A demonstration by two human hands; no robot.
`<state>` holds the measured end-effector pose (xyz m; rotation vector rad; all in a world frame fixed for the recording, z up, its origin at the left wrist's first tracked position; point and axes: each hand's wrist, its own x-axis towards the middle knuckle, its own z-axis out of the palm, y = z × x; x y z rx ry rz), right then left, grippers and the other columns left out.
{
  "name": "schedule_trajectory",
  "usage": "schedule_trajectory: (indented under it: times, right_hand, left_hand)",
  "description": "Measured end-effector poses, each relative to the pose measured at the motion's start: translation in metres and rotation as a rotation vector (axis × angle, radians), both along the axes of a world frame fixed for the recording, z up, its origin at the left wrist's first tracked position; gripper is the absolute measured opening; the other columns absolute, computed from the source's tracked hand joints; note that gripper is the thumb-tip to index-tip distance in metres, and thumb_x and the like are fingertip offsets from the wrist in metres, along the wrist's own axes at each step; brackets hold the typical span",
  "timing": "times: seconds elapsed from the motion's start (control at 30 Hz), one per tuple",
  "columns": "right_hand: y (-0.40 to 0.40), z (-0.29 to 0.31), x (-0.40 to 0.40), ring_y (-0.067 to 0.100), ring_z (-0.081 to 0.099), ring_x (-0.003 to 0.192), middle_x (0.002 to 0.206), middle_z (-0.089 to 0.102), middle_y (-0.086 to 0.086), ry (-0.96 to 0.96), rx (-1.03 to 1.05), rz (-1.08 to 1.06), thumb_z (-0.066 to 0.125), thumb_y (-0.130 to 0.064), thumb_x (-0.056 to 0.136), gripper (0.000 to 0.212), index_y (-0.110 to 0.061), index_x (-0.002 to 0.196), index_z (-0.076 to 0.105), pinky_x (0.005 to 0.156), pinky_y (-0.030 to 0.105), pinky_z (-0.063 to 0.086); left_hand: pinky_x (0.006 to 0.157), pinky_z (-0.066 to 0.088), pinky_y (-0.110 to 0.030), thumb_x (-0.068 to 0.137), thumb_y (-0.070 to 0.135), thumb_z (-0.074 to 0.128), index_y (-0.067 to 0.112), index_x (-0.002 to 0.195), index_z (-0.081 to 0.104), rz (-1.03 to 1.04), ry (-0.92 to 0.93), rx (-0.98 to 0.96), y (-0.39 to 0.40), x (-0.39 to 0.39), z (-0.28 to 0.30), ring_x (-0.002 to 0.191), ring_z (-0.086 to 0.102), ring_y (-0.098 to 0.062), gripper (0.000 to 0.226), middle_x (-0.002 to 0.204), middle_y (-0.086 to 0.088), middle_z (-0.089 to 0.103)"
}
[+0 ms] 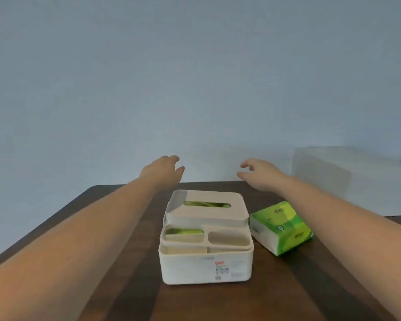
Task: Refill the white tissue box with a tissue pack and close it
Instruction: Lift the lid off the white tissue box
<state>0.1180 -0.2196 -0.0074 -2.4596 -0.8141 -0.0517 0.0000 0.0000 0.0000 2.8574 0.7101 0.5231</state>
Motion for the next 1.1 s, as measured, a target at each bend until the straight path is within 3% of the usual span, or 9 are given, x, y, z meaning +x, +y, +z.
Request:
schedule_trajectory:
  times: [0.23,0.33,0.4,0.47,0.53,0.7,0.87,0.97,1.1]
  right_hand:
    - [-0.013,0.001,-0.037,0.028,0.051,0.126,0.136,0.057,0.009,-0.016,-0.146,-0.082,0.050,-0.033,0.096,0.041,-0.008,0.127,0.058,0.101,0.035,0.041]
    - [-0.010,-0.003,-0.044,0.033,0.064,0.104,0.107,0.069,0.016,-0.003,-0.210,-0.101,0.050,-0.034,0.096,0.042,0.003,0.105,0.067,0.079,0.034,0.050]
    - [-0.008,-0.006,-0.048,0.033,0.065,0.085,0.099,0.067,0.015,0.050,-0.243,-0.112,0.047,-0.037,0.097,0.042,0.001,0.103,0.066,0.069,0.032,0.049]
    - [-0.007,-0.011,-0.049,0.032,0.066,0.083,0.109,0.066,0.016,0.106,-0.238,-0.135,0.045,-0.038,0.097,0.043,-0.001,0.112,0.062,0.077,0.035,0.055]
    - [-0.006,-0.017,-0.049,0.033,0.068,0.093,0.108,0.067,0.016,0.164,-0.211,-0.151,0.045,-0.037,0.097,0.039,-0.002,0.104,0.061,0.081,0.038,0.059]
    - [-0.003,-0.029,-0.052,0.025,0.061,0.079,0.087,0.064,0.009,0.327,-0.142,-0.173,0.048,-0.032,0.096,0.027,-0.007,0.099,0.056,0.070,0.034,0.052]
    - [0.008,-0.030,-0.058,0.026,0.057,0.084,0.090,0.060,0.013,0.361,-0.134,-0.206,0.056,-0.014,0.089,0.011,-0.004,0.092,0.060,0.083,0.036,0.054]
    - [0.012,-0.029,-0.057,0.027,0.053,0.077,0.085,0.056,0.014,0.333,-0.104,-0.236,0.055,-0.007,0.086,0.006,-0.003,0.083,0.057,0.069,0.033,0.049]
    - [0.011,-0.021,-0.054,0.024,0.046,0.051,0.057,0.049,0.012,0.280,-0.072,-0.248,0.057,0.004,0.081,0.020,-0.002,0.062,0.053,0.051,0.026,0.036]
  left_hand:
    - [0.099,0.041,-0.037,0.096,0.041,0.035,0.019,0.139,0.043,0.030,-0.002,-0.155,-0.007,-0.041,-0.012,0.127,0.049,-0.024,0.050,0.140,-0.001,0.053]
    - [0.098,0.041,-0.036,0.096,0.039,0.036,0.013,0.137,0.046,0.050,0.010,-0.188,-0.007,-0.050,-0.020,0.124,0.050,-0.025,0.049,0.140,-0.005,0.053]
    - [0.089,0.043,-0.034,0.095,0.037,0.037,0.009,0.126,0.054,0.046,0.033,-0.209,-0.004,-0.052,-0.027,0.106,0.054,-0.024,0.045,0.130,-0.008,0.060]
    - [0.082,0.044,-0.033,0.094,0.039,0.038,0.007,0.116,0.059,0.037,0.049,-0.238,-0.002,-0.052,-0.032,0.096,0.055,-0.023,0.043,0.119,-0.009,0.064]
    - [0.084,0.046,-0.033,0.094,0.043,0.039,0.008,0.118,0.059,0.038,0.075,-0.265,-0.001,-0.050,-0.036,0.103,0.058,-0.024,0.046,0.118,-0.006,0.064]
    - [0.090,0.049,-0.034,0.092,0.045,0.042,0.009,0.121,0.058,0.030,0.120,-0.316,-0.009,-0.044,-0.049,0.108,0.059,-0.024,0.049,0.119,-0.005,0.063]
    - [0.059,0.045,-0.026,0.090,0.035,0.046,0.006,0.104,0.062,0.103,0.034,-0.310,-0.018,-0.038,-0.057,0.077,0.057,-0.020,0.036,0.098,-0.008,0.065]
    - [0.055,0.040,-0.025,0.089,0.023,0.044,0.005,0.097,0.059,0.114,-0.041,-0.362,-0.017,-0.037,-0.055,0.073,0.053,-0.021,0.024,0.087,-0.006,0.059]
    - [0.062,0.045,-0.029,0.083,0.007,0.045,0.006,0.078,0.053,0.081,-0.148,-0.507,-0.008,-0.042,-0.043,0.073,0.057,-0.029,0.010,0.074,-0.008,0.060]
